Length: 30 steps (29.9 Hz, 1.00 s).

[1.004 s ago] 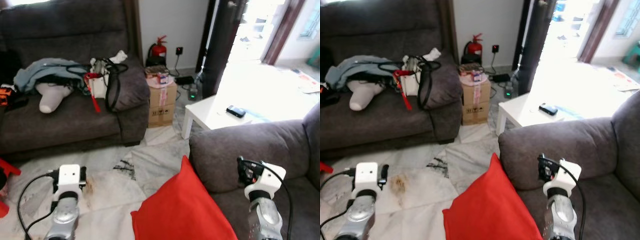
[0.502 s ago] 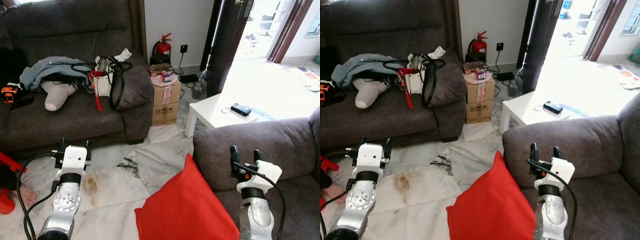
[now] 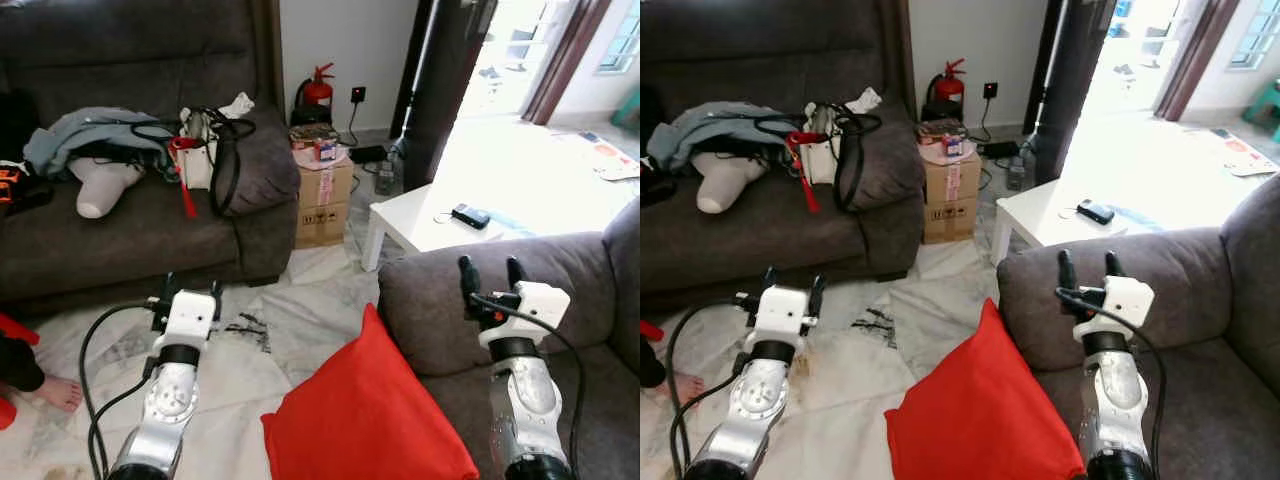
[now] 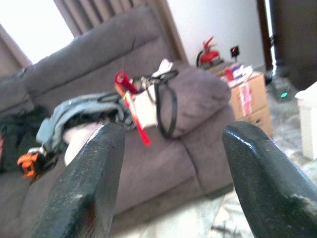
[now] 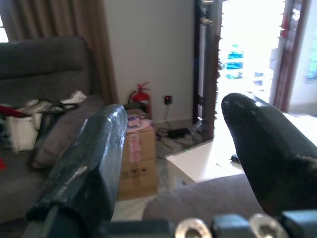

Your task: Move the pillow to the sofa from floor

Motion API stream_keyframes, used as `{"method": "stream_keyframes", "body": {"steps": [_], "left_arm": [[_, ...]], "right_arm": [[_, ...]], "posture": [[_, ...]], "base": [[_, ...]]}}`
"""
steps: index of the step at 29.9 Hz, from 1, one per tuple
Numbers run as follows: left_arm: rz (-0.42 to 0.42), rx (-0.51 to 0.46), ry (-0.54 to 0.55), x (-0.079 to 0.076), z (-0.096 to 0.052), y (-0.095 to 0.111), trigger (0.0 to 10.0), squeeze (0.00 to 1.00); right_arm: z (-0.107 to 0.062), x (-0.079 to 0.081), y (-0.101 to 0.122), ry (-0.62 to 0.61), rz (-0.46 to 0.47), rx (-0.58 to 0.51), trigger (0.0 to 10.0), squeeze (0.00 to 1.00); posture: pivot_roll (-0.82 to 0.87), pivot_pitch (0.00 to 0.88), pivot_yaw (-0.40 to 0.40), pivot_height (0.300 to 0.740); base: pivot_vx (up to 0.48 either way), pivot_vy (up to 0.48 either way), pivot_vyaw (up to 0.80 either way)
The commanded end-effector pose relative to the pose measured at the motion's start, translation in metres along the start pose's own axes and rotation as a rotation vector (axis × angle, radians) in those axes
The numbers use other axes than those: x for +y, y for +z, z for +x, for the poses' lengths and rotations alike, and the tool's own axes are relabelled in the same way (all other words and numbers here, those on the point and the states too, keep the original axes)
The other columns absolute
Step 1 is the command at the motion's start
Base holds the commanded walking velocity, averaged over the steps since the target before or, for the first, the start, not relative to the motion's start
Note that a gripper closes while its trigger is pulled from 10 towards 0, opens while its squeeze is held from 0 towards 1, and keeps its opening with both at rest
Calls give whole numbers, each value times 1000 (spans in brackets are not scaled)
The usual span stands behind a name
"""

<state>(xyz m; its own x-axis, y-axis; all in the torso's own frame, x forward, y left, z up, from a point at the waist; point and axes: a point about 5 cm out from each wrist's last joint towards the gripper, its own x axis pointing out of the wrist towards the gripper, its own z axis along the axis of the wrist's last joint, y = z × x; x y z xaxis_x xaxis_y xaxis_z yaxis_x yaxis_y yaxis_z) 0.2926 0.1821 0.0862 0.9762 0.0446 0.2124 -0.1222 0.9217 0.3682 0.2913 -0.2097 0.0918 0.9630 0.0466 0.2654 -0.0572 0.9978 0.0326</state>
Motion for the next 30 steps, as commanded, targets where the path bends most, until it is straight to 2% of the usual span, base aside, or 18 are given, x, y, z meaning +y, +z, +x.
{"method": "stream_keyframes", "body": {"steps": [1, 4, 10, 12, 15, 20, 25, 30], "left_arm": [[9, -32, 8, -1, 6, 9, 10000, 0], [-6, -69, -21, -10, 11, 21, 10000, 0], [-20, -80, -53, -22, 18, 28, 10000, 0], [-28, -95, -82, -31, 25, 34, 10000, 0], [-33, -117, -99, -35, 31, 41, 10000, 0], [-79, -111, -81, -35, 33, 46, 10000, 0], [-103, -69, -56, -28, 30, 38, 10000, 0], [-96, -39, -3, -13, 25, 30, 10000, 0]], "right_arm": [[-1, 3, 4, 31, 14, -16, 10000, 0], [-3, 10, 11, 65, 10, -45, 10000, 0], [-3, 21, 20, 114, 0, -69, 10000, 0], [-7, 20, 25, 105, -4, -83, 10000, 0], [-10, 17, 30, 94, -15, -88, 10000, 0], [-18, 4, 37, 50, -52, -95, 10000, 0], [-23, -9, 33, -10, -52, -63, 10000, 0], [-23, -4, 25, 4, -30, -24, 10000, 0]], "posture": [[-112, 0, -46, 740], [-135, 0, -32, 740], [-204, 0, 4, 740], [-231, 0, 17, 740], [-268, 0, 36, 740], [-286, 0, 57, 740], [-241, 0, 58, 740], [-178, 0, 37, 740]], "base": [[0, 0, 0], [0, 0, 0], [0, 0, 0], [0, 0, 0], [0, 0, 0], [0, 0, 0], [0, 0, 0], [0, 0, 0]]}}
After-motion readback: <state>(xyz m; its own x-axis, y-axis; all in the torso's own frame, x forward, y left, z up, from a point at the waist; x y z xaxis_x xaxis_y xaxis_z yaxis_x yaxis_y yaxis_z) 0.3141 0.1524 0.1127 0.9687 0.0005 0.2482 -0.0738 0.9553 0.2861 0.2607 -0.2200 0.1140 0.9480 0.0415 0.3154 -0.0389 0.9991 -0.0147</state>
